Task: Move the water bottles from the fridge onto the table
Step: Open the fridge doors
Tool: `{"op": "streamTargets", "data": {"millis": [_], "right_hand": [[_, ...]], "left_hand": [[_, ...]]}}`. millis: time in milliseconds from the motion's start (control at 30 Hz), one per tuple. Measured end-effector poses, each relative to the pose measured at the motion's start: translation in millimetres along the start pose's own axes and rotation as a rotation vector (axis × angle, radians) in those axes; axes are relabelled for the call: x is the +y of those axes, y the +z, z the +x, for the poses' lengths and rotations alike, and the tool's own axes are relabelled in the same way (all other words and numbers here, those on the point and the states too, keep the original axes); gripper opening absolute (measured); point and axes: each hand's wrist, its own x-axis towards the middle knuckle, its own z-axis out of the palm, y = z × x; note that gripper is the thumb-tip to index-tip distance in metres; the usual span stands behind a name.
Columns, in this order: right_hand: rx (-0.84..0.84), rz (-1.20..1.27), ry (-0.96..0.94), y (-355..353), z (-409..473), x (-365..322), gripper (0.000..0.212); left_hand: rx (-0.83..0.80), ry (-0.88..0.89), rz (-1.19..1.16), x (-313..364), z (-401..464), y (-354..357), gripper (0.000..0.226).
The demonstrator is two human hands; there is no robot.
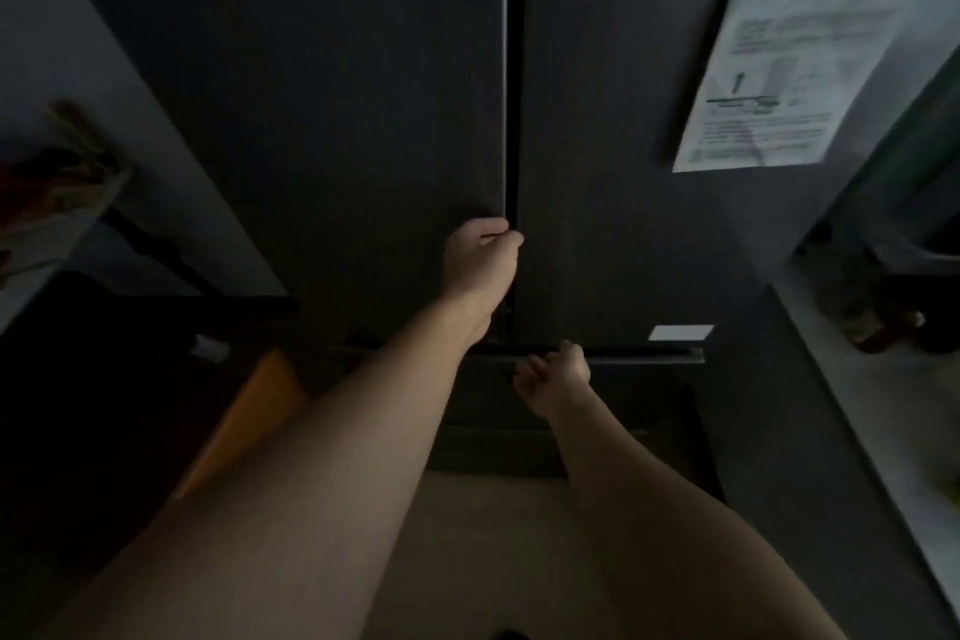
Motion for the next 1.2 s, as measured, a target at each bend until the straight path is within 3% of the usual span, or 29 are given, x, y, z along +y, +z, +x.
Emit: {"op": "streamTargets", "data": {"millis": [167,333,433,533,733,933,1100,1200], "right_hand": [[-0.014,0.199,0.075,21,43,16,0.048],[-0.044,0.424,0.051,41,51,19,0.043],[-0.097,0.504,0.083,38,55,21,0.051],[-0.160,0.484,0.089,28,58,29,0.068],[-0.177,0.458,0.047,17,55,36,0.069],[-0.131,0.350,0.077,-14,30,49,0.076],[0.020,0.066,-0.228,-14,-57,8,0.068],[0.252,0.025,-0.770,0,-144,-32,0.060]], "left_hand": [[0.126,0.123,-0.008,-13,15,11,0.024],[0.093,0.179,-0.035,-21,13,11,0.034],[0.027,0.159,-0.032,-20,10,11,0.041],[-0.022,0.154,-0.008,-20,7,10,0.046],[-0.054,0.201,-0.139,-5,-5,12,0.045],[-0.173,0.215,-0.328,21,-19,1,0.082],[-0.247,0.224,-0.319,48,-43,-6,0.087],[-0.224,0.203,-0.292,47,-67,-4,0.071]]}}
